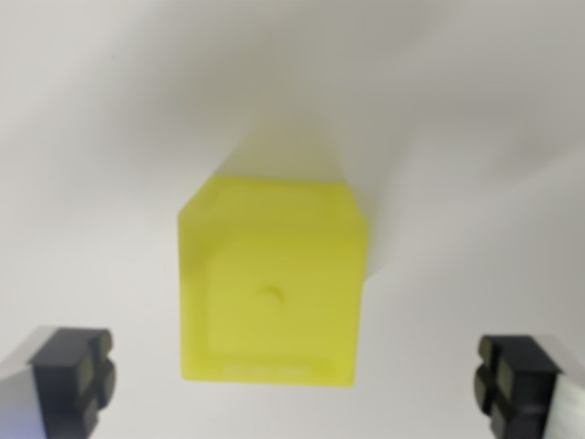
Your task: Pick yellow cube
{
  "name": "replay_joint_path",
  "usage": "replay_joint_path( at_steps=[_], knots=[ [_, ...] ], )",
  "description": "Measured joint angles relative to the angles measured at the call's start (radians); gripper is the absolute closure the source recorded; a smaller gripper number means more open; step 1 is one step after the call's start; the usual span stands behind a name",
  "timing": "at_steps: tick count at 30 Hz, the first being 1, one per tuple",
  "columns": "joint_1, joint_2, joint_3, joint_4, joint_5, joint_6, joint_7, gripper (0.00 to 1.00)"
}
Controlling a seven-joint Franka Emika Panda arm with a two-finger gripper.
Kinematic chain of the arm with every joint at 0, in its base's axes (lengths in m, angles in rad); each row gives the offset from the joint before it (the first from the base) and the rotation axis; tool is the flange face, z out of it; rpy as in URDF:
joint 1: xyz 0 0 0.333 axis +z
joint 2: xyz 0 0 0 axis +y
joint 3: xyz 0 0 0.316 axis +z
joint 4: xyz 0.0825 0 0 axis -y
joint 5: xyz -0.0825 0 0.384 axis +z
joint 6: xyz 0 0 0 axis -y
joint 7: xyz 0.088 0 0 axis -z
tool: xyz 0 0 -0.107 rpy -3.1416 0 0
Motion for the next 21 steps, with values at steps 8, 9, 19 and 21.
replay_joint_path(
  at_steps=[8, 9, 19, 21],
  knots=[
    [0.022, 0.041, 0.0, 0.016, 0.004, 0.025, 0.068, 0.0],
    [0.022, 0.043, 0.0, 0.017, 0.004, 0.026, 0.071, 0.0],
    [0.022, 0.088, 0.0, 0.027, 0.005, 0.06, 0.073, 0.0],
    [0.022, 0.099, 0.0, 0.031, 0.005, 0.069, 0.073, 0.0]
  ],
)
